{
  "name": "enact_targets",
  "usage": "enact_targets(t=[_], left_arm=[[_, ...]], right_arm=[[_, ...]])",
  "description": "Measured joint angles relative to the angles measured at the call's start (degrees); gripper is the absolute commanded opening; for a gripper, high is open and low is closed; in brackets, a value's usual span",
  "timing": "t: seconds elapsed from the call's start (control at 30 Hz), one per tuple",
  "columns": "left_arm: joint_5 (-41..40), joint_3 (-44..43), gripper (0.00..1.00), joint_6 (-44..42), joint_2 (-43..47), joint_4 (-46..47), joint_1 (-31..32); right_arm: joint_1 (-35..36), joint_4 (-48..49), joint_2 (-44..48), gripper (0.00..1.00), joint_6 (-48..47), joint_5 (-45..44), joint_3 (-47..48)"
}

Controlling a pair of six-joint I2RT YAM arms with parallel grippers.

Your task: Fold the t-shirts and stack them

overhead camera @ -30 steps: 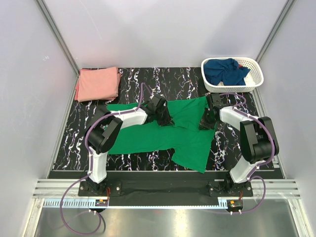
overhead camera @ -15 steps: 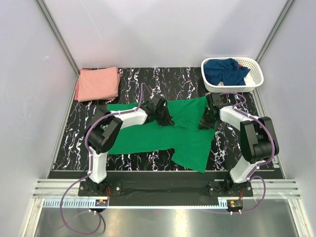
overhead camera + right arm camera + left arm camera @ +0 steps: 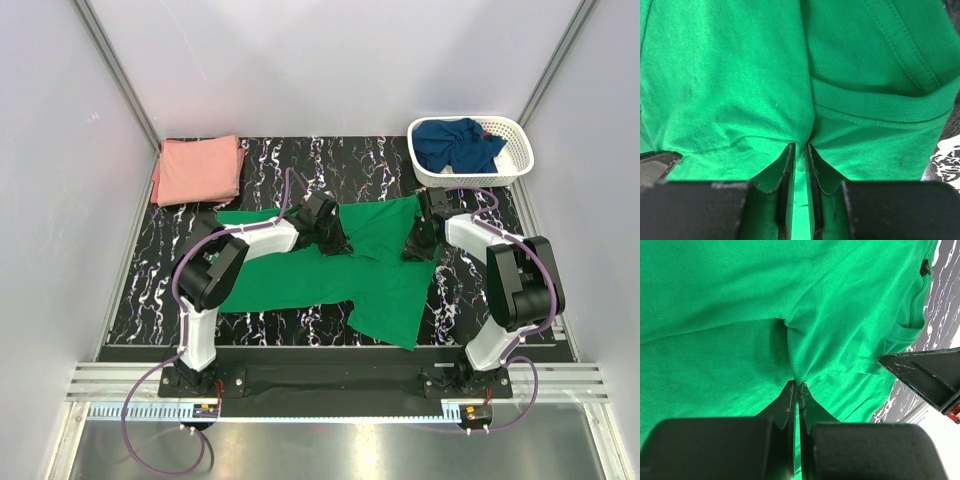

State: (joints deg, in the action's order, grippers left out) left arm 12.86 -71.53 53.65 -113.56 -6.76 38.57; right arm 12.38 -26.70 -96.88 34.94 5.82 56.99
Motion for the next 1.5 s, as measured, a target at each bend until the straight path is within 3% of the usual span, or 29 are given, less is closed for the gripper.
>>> enact_targets(t=[0.5,0.6,0.73,1.13,1.5], left_arm=[[0.0,0.0,0.00,0.0,-1.0,0.0,0.0],[0.0,0.0,0.00,0.0,-1.0,0.0,0.0],[0.0,0.0,0.00,0.0,-1.0,0.0,0.0],[-0.1,-0.1,0.00,0.2,-0.9,-1.0,0.0],[-0.7,-1.9,0.00,-0.3,-0.9,-4.0,-0.2]], right_arm=[[0.1,0.0,-0.8,0.19,0.1,1.2,0.9],[0.3,0.0,-0.8,0.14,0.1,1.2,1.0],[0.4,0.0,-0.8,0.00,0.1,1.2,1.1],[0.4,-1.9,-0.1,0.00,-0.8,-1.0,1.2],[0.5,-6.3,7.8,0.00,-1.8,-7.7,1.6]])
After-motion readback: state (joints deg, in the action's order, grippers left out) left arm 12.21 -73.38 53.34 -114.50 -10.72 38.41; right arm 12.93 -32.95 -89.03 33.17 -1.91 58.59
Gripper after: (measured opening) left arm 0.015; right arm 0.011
